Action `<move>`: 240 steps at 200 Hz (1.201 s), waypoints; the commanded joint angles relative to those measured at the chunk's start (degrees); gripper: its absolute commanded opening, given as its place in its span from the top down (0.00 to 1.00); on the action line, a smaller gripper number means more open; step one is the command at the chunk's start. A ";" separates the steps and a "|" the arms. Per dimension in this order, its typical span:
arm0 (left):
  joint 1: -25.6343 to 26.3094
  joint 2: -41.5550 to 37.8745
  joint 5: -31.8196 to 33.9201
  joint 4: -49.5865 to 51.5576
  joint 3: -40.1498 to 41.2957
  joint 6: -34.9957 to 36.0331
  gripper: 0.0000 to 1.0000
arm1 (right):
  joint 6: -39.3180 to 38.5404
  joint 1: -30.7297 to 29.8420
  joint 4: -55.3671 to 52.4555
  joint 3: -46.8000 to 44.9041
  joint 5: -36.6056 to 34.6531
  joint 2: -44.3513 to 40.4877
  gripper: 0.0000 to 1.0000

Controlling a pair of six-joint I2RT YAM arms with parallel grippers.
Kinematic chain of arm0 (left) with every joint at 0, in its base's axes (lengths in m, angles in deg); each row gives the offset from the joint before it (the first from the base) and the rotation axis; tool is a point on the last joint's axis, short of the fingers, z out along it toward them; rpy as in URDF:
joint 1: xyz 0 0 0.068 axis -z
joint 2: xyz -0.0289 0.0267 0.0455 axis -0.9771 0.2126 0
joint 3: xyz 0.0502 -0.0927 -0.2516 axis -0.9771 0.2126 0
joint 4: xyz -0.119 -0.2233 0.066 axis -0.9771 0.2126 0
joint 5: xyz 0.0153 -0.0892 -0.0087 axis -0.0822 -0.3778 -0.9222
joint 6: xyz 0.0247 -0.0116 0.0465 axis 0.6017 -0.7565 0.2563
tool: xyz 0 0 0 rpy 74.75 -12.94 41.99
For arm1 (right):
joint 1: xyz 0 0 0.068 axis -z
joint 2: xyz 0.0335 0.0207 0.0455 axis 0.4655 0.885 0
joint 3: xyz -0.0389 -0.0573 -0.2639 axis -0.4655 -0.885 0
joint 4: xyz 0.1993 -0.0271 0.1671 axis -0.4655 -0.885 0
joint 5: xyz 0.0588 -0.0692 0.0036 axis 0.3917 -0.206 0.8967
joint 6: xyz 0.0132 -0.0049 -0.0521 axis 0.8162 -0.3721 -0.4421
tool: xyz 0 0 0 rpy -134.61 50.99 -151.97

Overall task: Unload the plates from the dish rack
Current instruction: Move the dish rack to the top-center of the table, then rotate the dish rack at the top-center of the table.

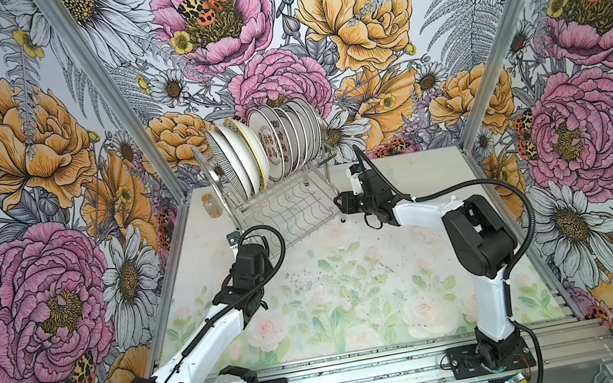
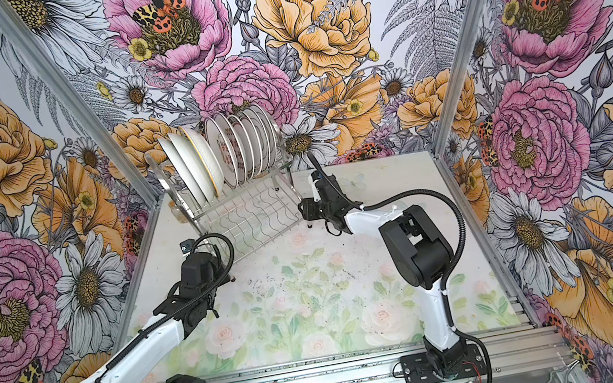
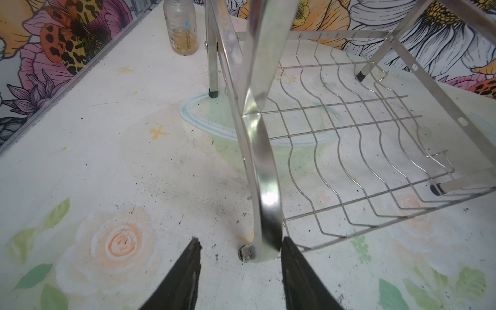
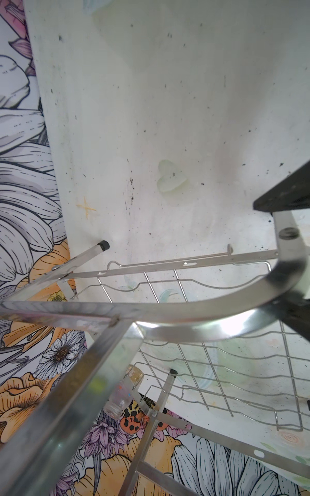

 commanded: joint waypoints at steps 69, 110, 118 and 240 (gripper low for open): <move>0.52 5.28 -1.19 -6.59 0.60 0.69 0.55 | -2.07 1.58 -0.18 -9.21 -4.51 -12.01 0.49; 2.04 9.67 -1.79 -7.49 -1.52 1.08 0.76 | -3.56 1.49 -2.98 -13.23 -6.01 -18.25 0.49; 2.66 9.98 -1.44 -7.69 -1.58 1.06 0.78 | -3.85 1.53 -3.75 -13.85 -6.40 -19.51 0.49; 14.90 7.73 4.26 -3.87 -0.82 -2.29 0.98 | -15.37 -3.84 -9.76 -17.00 -4.31 -42.80 0.43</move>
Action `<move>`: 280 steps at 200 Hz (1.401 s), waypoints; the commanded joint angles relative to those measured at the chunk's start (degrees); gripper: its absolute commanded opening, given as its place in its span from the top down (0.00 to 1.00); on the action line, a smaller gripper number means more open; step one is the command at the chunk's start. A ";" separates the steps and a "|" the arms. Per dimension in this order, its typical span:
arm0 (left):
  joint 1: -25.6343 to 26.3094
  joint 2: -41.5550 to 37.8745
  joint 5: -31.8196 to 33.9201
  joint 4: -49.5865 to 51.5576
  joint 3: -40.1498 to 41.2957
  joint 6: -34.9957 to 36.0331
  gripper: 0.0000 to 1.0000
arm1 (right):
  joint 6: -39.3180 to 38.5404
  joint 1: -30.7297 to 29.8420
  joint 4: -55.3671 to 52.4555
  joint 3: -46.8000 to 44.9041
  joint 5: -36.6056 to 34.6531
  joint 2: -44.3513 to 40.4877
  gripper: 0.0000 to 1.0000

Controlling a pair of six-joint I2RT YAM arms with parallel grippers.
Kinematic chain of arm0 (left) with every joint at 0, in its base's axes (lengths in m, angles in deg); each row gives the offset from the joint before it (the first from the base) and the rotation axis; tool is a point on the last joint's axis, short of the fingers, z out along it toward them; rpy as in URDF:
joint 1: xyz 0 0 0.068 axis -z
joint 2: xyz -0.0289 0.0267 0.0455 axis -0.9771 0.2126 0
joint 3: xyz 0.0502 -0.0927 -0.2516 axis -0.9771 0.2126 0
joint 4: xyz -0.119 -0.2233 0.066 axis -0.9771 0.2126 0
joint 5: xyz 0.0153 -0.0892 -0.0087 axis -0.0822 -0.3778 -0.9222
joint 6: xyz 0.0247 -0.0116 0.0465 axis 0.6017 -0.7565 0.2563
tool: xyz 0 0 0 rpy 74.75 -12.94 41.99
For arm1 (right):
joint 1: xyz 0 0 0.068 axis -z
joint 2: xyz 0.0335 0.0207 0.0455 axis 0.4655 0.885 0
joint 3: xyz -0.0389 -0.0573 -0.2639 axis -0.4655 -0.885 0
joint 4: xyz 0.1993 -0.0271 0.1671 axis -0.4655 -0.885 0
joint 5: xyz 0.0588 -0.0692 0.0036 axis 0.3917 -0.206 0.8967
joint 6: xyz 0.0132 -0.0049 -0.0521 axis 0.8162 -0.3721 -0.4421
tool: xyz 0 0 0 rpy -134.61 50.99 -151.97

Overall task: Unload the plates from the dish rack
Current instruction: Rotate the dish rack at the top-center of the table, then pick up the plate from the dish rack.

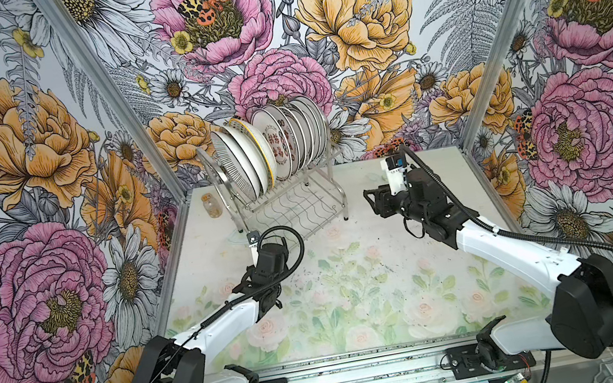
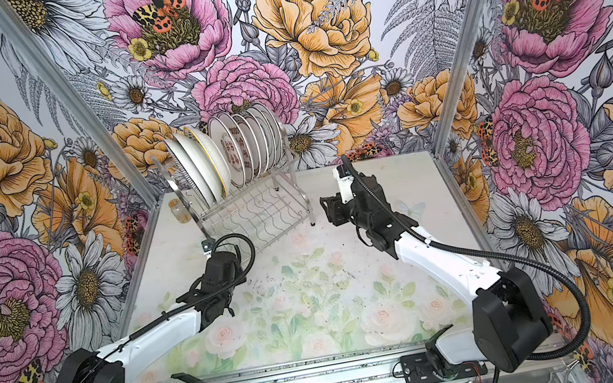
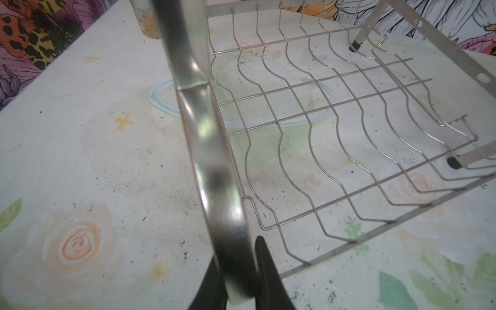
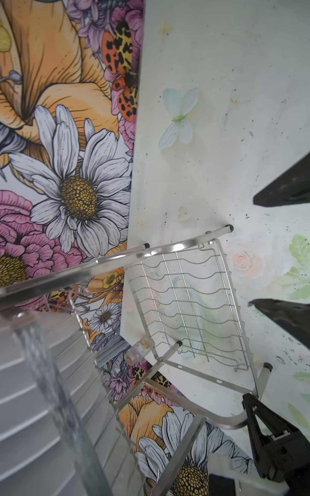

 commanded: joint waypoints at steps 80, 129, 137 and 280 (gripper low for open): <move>9.75 -3.62 2.31 3.66 1.17 -2.49 0.83 | -14.00 -24.62 -4.16 9.91 -16.54 -5.61 0.37; 9.94 -10.29 4.60 7.14 2.91 -4.10 0.48 | -20.35 -34.54 -3.72 16.06 -30.59 0.49 0.36; 9.92 -11.93 4.71 7.87 3.38 -4.22 0.46 | -20.76 -35.51 -3.11 16.88 -32.58 1.54 0.36; -1.77 -32.39 -4.87 27.21 2.33 -14.00 0.36 | -31.63 -45.45 5.48 34.99 -43.31 19.10 0.45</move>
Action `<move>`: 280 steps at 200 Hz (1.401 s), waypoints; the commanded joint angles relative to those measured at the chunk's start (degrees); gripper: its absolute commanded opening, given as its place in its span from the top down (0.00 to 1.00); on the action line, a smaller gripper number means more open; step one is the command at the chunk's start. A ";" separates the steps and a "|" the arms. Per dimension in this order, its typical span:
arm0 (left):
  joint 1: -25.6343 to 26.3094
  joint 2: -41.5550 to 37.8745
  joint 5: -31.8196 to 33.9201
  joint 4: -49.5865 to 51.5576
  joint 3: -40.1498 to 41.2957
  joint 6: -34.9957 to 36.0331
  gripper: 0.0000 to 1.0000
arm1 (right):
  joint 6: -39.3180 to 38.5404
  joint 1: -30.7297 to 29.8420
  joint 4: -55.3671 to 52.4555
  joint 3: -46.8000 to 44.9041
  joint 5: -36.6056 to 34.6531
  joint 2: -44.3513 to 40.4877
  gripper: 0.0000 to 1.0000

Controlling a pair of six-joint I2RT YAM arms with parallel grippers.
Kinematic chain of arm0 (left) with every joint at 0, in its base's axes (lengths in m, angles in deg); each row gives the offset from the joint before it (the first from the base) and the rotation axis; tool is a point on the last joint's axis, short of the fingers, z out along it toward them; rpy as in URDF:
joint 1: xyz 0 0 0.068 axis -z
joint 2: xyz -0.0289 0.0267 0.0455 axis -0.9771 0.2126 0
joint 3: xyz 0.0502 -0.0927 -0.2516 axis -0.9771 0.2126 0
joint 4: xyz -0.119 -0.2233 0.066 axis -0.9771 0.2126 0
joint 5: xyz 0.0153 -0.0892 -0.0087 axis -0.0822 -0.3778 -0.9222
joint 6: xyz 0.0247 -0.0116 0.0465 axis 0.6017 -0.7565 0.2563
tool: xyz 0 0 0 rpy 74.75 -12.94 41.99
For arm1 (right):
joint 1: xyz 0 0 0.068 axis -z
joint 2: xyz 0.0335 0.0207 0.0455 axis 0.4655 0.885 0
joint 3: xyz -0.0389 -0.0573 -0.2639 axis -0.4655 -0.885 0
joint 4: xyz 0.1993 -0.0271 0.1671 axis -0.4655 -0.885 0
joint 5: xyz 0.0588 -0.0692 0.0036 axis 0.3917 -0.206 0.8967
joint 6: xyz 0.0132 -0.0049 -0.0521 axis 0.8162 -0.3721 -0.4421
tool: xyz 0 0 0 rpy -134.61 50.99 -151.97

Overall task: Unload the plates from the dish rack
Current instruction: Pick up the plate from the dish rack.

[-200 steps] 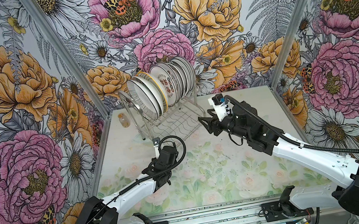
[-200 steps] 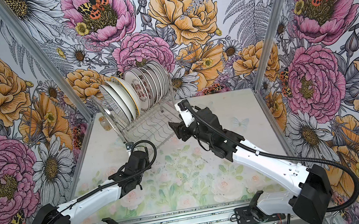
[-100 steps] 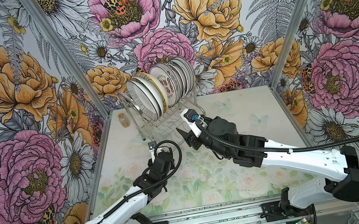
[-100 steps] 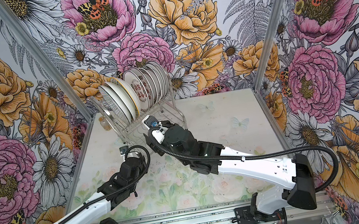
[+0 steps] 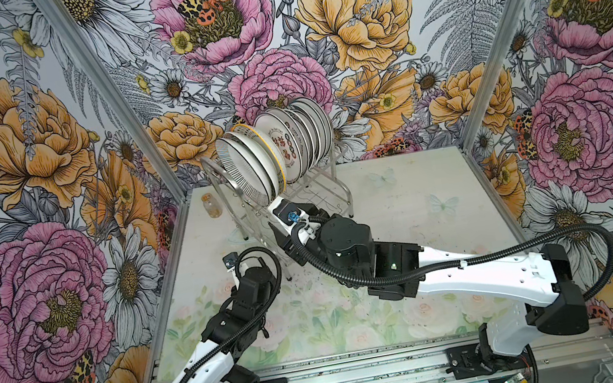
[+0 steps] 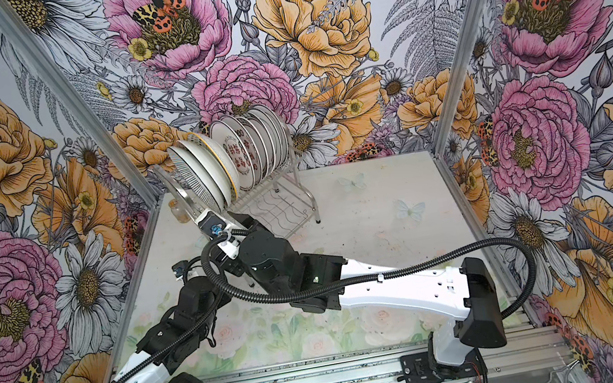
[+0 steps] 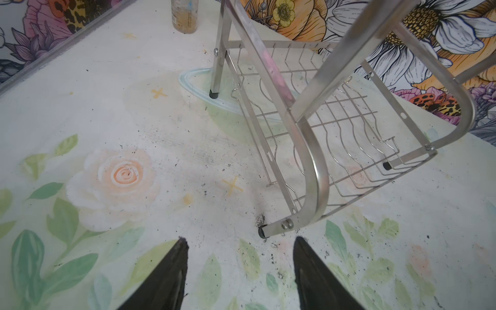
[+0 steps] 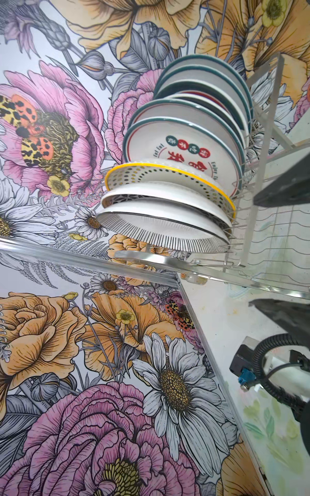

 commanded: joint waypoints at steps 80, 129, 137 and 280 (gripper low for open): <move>-9.67 -2.81 -12.42 3.60 -1.85 3.41 0.33 | -8.84 1.75 3.89 21.33 -6.54 18.66 0.51; -12.05 -4.56 -13.97 3.59 -1.16 4.27 0.31 | -7.79 3.38 3.41 23.93 -7.71 20.60 0.54; -12.54 -4.67 -14.58 3.65 -1.11 4.46 0.32 | -7.50 3.71 3.41 24.05 -7.79 20.60 0.55; -16.58 -4.91 -17.47 3.00 -0.78 5.95 0.31 | -4.61 6.38 0.78 28.77 -6.54 24.19 0.65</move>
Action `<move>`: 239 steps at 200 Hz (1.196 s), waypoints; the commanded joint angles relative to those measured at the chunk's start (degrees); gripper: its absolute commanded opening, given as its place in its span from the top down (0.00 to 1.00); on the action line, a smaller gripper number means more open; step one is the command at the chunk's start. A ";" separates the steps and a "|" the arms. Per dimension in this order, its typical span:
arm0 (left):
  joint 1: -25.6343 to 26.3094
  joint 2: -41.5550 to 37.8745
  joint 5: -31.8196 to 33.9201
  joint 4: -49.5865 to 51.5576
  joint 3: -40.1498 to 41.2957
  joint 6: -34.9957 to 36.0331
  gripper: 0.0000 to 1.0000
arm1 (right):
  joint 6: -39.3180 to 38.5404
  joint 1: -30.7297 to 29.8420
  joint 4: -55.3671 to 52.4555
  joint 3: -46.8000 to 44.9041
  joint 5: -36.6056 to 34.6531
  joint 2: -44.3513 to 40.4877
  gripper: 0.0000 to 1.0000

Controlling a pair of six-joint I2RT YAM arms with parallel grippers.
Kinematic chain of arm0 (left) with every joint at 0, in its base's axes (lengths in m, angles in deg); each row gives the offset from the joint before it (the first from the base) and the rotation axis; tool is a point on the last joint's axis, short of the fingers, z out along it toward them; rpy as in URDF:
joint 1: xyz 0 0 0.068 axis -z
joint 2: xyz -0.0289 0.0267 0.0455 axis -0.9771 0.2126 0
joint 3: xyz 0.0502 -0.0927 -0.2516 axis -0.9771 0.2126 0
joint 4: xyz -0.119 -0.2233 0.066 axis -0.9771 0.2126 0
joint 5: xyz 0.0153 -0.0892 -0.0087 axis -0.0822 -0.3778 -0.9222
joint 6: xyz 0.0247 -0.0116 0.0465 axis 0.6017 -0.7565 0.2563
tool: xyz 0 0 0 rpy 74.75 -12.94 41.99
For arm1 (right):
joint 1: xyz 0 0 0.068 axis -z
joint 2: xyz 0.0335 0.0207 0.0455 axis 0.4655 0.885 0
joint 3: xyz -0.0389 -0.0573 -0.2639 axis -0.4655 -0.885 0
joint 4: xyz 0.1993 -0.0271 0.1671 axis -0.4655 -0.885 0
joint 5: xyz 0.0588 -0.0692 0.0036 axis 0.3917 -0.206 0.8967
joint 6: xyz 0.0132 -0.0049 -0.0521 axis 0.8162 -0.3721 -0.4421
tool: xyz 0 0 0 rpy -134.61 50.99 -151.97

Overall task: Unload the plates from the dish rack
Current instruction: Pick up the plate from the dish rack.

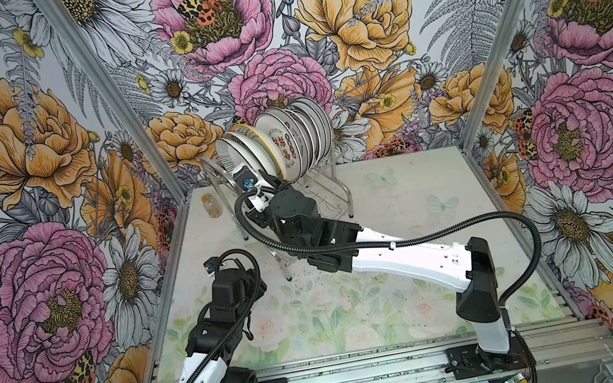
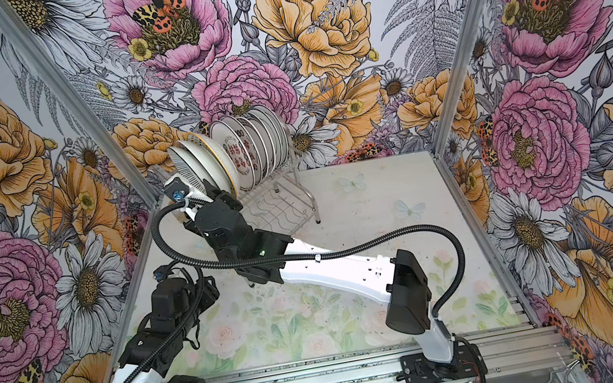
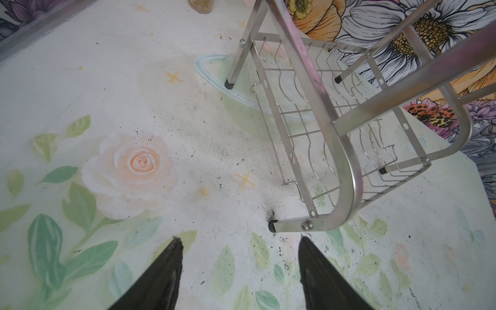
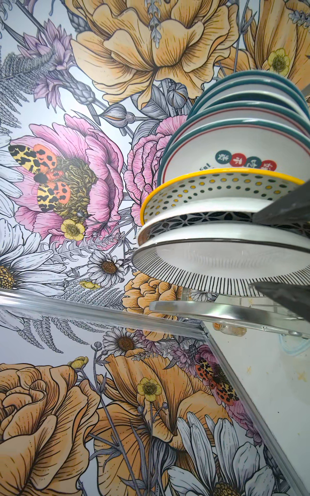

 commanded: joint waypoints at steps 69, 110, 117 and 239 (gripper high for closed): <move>-1.38 -0.33 -3.23 -1.02 -0.88 1.54 0.31 | 2.99 2.01 -1.68 2.71 0.88 2.67 0.67; -1.50 -0.42 -3.39 -1.03 -0.83 1.46 0.31 | 3.60 2.63 -1.79 3.04 1.15 3.57 0.67; -1.51 -0.43 -3.34 -1.15 -0.78 1.43 0.31 | 3.70 2.65 -1.88 3.06 1.14 3.81 0.67; -2.18 -0.41 -3.74 -1.24 -1.00 1.43 0.31 | 0.23 2.63 -1.90 9.91 -6.44 10.59 0.79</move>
